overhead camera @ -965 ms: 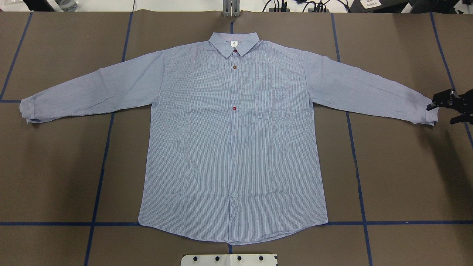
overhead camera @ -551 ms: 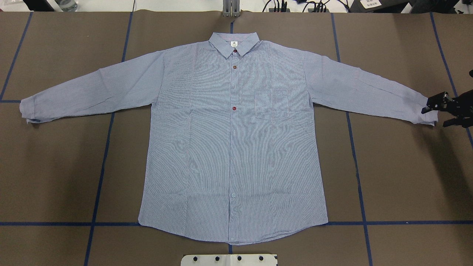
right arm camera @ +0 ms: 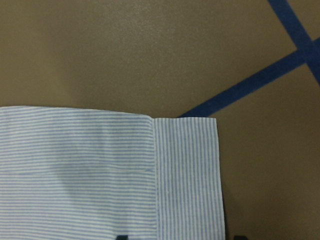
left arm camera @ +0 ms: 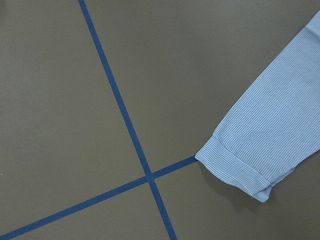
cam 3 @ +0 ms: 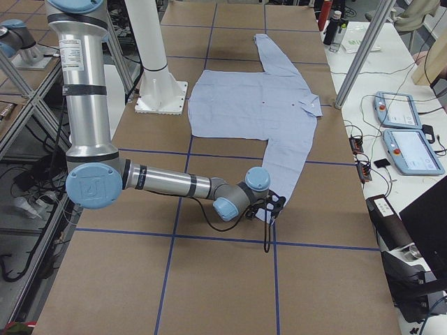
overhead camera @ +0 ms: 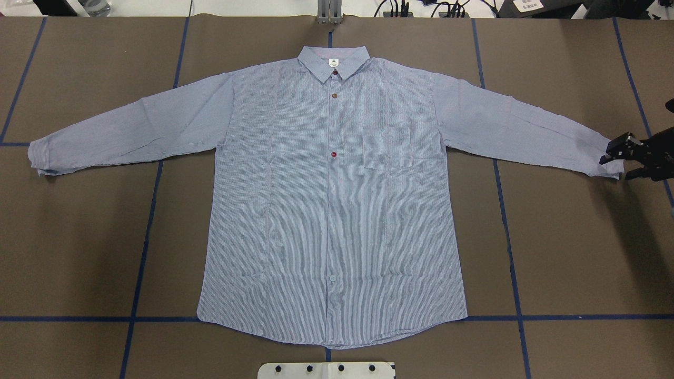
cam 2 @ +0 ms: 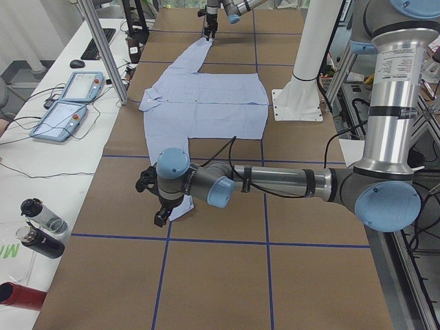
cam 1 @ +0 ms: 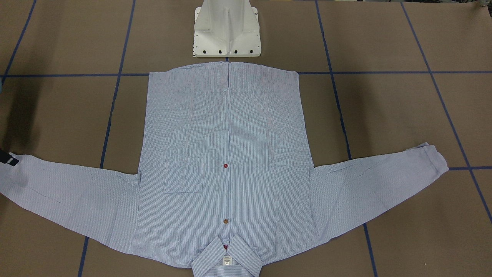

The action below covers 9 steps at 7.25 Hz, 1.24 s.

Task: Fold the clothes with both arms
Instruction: 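Lower the right gripper onto the sleeve cuff nearest it and grasp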

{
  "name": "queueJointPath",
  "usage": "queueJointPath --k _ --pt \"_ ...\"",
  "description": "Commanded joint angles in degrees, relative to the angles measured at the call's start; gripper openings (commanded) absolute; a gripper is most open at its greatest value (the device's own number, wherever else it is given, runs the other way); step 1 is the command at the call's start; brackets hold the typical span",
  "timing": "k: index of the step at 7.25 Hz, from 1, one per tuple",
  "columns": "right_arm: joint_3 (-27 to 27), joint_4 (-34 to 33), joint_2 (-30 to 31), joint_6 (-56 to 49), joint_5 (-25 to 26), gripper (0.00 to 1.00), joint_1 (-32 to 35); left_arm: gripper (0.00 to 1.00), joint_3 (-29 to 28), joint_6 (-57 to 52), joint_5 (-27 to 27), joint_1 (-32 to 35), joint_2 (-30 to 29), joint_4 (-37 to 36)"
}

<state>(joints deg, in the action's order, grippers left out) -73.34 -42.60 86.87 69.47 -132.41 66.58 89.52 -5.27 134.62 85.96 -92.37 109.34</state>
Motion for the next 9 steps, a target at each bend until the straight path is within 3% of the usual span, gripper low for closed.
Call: queueJointPath --k 1,3,7,9 --pt "-0.05 -0.11 -0.03 1.1 0.05 0.05 -0.04 1.0 0.13 0.0 0.03 0.0 0.0 0.0" --pt "-0.57 -0.02 0.05 1.1 -0.04 0.0 0.04 1.0 0.13 0.0 0.02 0.0 0.09 0.0" --pt "-12.51 -0.81 0.59 1.19 1.54 0.0 -0.13 1.0 5.05 0.61 -0.06 0.0 2.64 -0.53" --pt "-14.54 -9.28 -10.69 7.02 2.94 0.0 -5.37 1.0 5.23 0.61 0.11 0.0 2.64 -0.44"
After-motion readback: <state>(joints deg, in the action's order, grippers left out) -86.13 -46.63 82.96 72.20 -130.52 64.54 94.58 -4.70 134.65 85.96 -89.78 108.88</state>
